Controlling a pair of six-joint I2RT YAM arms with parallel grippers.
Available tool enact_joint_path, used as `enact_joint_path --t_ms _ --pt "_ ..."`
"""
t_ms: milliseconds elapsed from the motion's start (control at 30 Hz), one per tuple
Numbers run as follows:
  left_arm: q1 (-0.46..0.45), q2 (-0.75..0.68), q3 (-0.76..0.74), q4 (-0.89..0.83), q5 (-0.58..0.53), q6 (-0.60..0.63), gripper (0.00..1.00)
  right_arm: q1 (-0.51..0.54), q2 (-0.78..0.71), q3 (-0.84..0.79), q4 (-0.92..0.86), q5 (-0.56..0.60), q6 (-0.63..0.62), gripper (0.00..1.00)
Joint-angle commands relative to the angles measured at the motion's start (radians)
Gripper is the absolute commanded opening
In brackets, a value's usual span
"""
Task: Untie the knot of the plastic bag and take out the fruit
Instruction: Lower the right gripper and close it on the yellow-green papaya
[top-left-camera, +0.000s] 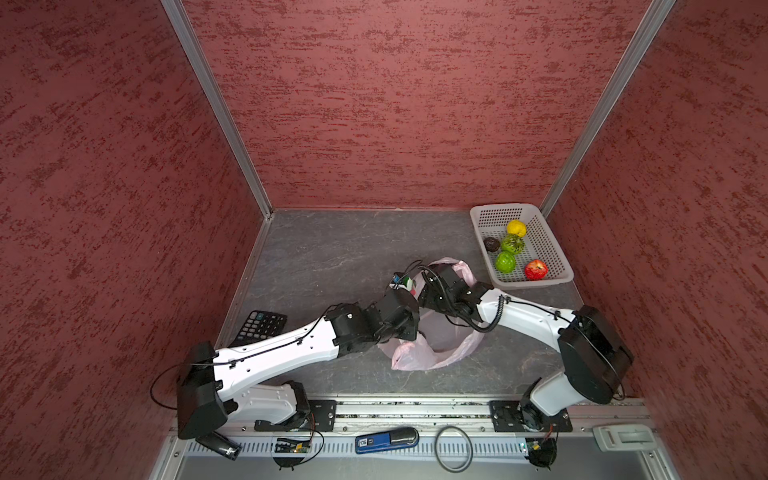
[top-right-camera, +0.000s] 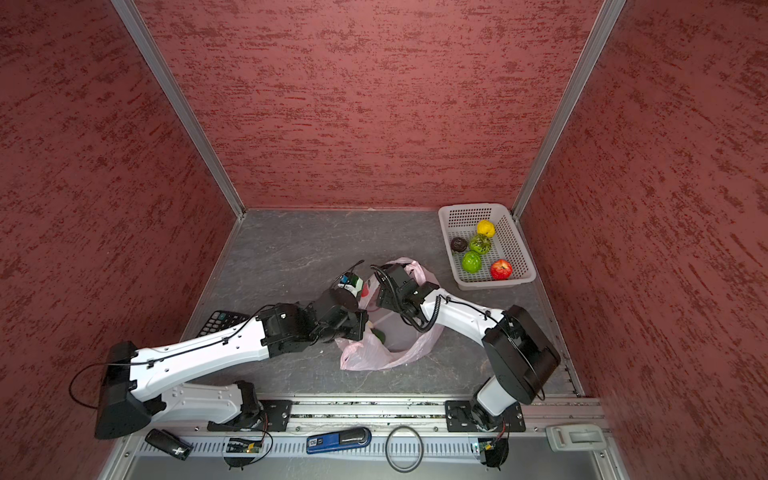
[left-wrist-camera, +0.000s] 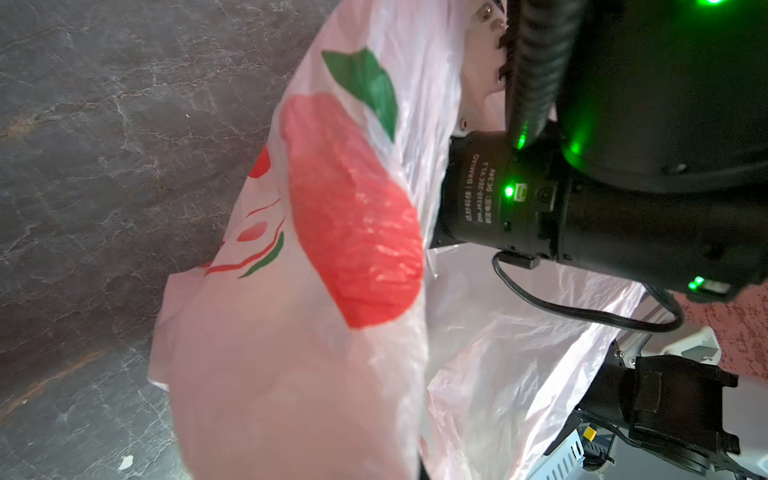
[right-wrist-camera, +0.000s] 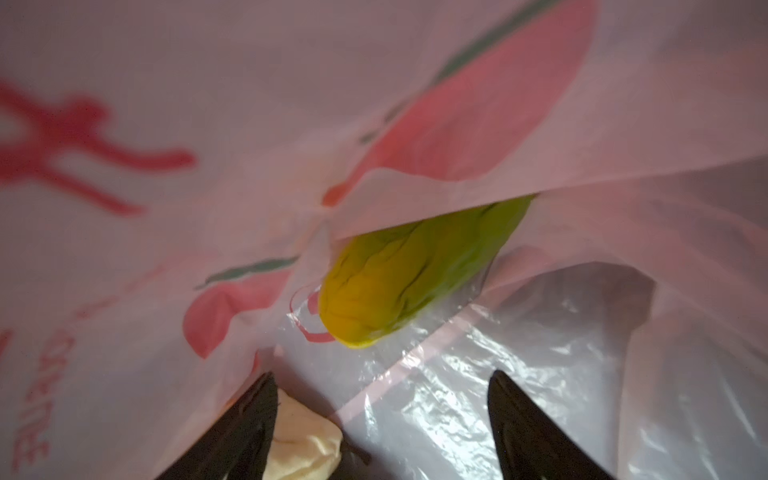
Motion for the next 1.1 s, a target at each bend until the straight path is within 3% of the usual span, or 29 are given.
enact_joint_path --t_ms 0,367,600,1067 --pt "0.009 0.014 -0.008 0.013 0.022 0.016 0.0 -0.028 0.044 0.008 0.101 0.028 0.099 0.81" --pt "0.044 0.014 -0.012 0.018 0.06 0.047 0.0 -0.055 0.153 0.029 0.155 0.022 0.188 0.84" --pt "0.059 0.011 -0.019 0.025 0.08 0.059 0.0 -0.054 0.236 0.109 0.046 0.052 0.158 0.83" --pt "0.068 0.009 -0.043 0.044 0.084 0.062 0.0 -0.052 0.152 0.054 0.071 0.046 0.138 0.46"
